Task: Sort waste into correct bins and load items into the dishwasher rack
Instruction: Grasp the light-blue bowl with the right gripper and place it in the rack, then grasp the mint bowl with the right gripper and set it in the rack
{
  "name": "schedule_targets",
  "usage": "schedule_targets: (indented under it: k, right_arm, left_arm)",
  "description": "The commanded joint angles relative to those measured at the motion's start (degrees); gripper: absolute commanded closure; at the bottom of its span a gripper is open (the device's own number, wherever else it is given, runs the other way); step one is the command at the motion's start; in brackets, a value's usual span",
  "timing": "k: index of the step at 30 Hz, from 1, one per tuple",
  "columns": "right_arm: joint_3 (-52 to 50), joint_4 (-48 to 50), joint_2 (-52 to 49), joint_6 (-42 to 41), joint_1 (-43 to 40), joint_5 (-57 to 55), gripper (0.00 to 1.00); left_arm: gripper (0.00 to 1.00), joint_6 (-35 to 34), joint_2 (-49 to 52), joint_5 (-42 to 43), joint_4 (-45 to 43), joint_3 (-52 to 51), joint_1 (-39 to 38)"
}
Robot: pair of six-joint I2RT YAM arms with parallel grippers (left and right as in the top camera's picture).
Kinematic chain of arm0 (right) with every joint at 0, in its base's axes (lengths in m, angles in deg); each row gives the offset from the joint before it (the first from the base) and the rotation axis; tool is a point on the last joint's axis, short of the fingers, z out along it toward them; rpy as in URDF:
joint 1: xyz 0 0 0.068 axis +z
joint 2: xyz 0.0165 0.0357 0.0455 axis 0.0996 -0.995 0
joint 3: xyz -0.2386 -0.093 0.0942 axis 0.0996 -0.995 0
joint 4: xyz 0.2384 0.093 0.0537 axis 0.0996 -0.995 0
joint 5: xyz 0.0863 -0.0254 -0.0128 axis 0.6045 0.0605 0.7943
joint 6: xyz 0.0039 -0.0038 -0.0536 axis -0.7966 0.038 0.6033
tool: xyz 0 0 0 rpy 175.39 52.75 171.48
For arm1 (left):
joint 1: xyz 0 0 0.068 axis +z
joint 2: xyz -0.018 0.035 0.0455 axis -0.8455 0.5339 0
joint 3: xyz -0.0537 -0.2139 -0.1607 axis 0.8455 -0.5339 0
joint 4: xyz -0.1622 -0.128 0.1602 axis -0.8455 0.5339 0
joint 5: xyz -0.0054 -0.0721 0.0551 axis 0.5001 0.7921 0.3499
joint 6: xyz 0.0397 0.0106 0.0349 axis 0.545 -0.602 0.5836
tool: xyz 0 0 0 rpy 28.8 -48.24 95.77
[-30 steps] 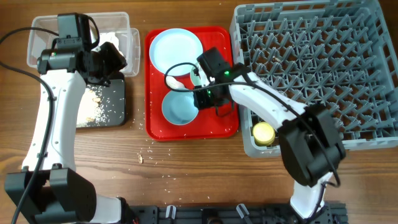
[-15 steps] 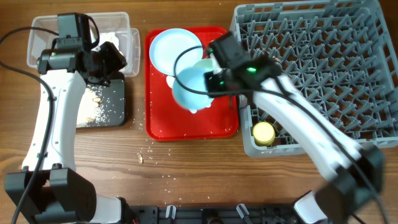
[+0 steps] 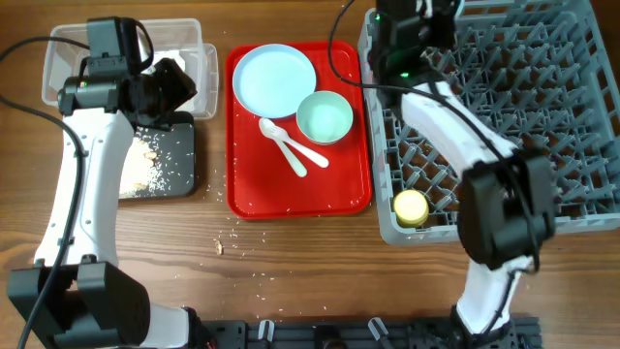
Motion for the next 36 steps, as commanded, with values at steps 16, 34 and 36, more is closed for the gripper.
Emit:
schedule_targets:
  k: [16,34,36]
  right_arm:
    - [0.6,-6.2,-8.0,15.3,4.0,0.1,0.45]
    - [0.6,-8.4,1.8,-7.3,11.3,24.3,0.2]
    - [0.6,-21.4,7.2,-22.4,11.4,41.7,0.2]
  left_arm:
    - [0.47,0.5,0.3,-0.2,-0.6,0.4,0.2]
    - [0.43,0.5,0.3,-0.2,-0.7,0.4,0.2]
    - [0.44,0.5,0.3,-0.2,-0.7,0.4,0.2]
